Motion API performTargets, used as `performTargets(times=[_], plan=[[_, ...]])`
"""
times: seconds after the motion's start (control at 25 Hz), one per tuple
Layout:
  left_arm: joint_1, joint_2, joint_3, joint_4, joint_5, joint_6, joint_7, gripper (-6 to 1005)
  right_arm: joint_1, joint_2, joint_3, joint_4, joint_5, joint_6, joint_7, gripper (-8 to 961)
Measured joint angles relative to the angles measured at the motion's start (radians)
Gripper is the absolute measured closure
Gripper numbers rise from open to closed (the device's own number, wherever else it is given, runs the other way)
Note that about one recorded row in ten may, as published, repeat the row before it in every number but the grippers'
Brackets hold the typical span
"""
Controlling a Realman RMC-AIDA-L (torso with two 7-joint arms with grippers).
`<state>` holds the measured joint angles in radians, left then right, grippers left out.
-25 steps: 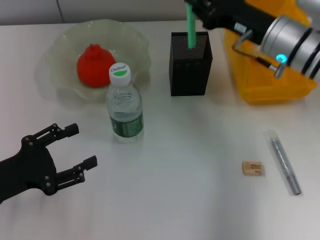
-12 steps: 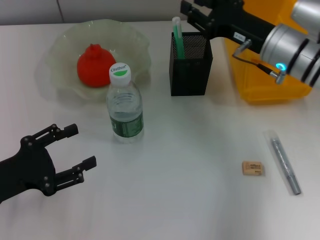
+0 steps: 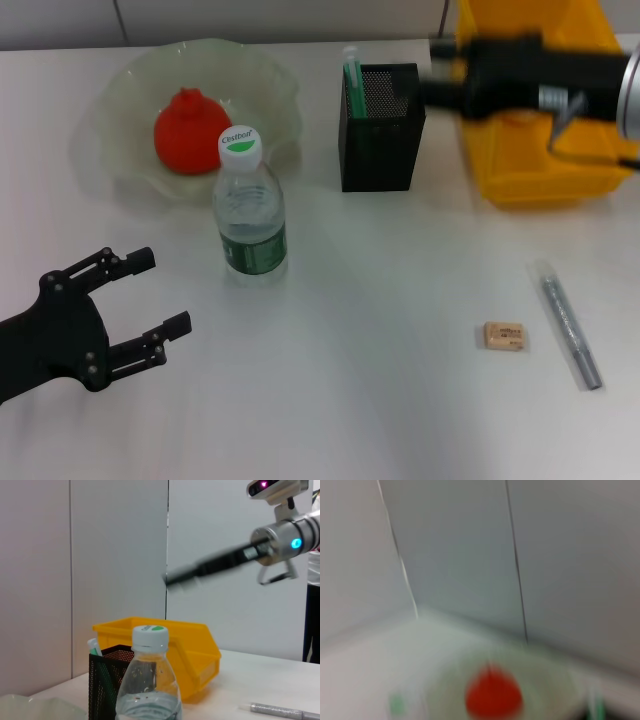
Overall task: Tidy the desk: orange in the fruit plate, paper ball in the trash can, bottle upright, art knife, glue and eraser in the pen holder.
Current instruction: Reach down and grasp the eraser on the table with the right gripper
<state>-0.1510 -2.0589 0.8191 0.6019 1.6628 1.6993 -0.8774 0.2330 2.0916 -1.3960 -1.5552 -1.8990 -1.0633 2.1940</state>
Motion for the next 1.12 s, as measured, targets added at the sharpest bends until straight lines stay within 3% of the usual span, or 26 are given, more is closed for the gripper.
performTargets(times=[0.04, 0.08, 0.16, 0.24, 0.36, 0.44, 0.84, 1.12], plan=[[-0.001, 0.000, 0.000, -0.001, 0.000, 0.000, 0.000, 199, 0.030, -0.002, 0.005, -0.090, -0.248, -0.157, 0.227, 337], [-0.002, 0.000, 0.000, -0.002, 0.000, 0.000, 0.001, 199, 0.030, -0.002, 0.005, -0.090, -0.248, -0.157, 0.227, 336], [-0.003, 0.000, 0.000, -0.003, 0.000, 0.000, 0.002, 199, 0.086, -0.009, 0.017, -0.118, -0.417, -0.335, 0.371, 334], [-0.004, 0.000, 0.000, -0.003, 0.001, 0.000, 0.002, 199, 0.186, -0.012, 0.040, -0.092, -0.538, -0.561, 0.430, 334], [-0.007, 0.000, -0.001, -0.004, 0.010, -0.001, 0.000, 199, 0.237, -0.013, 0.037, -0.072, -0.626, -0.650, 0.379, 332], [-0.007, 0.000, -0.001, -0.004, 0.011, -0.003, 0.000, 199, 0.282, -0.011, 0.008, -0.030, -0.711, -0.689, 0.268, 333], [-0.010, -0.003, -0.001, -0.004, 0.012, -0.001, -0.004, 199, 0.387, -0.006, -0.166, 0.185, -0.707, -0.653, 0.141, 337], [-0.010, -0.002, 0.000, -0.003, 0.012, 0.000, -0.004, 199, 0.420, -0.005, -0.174, 0.270, -0.708, -0.611, 0.121, 340]])
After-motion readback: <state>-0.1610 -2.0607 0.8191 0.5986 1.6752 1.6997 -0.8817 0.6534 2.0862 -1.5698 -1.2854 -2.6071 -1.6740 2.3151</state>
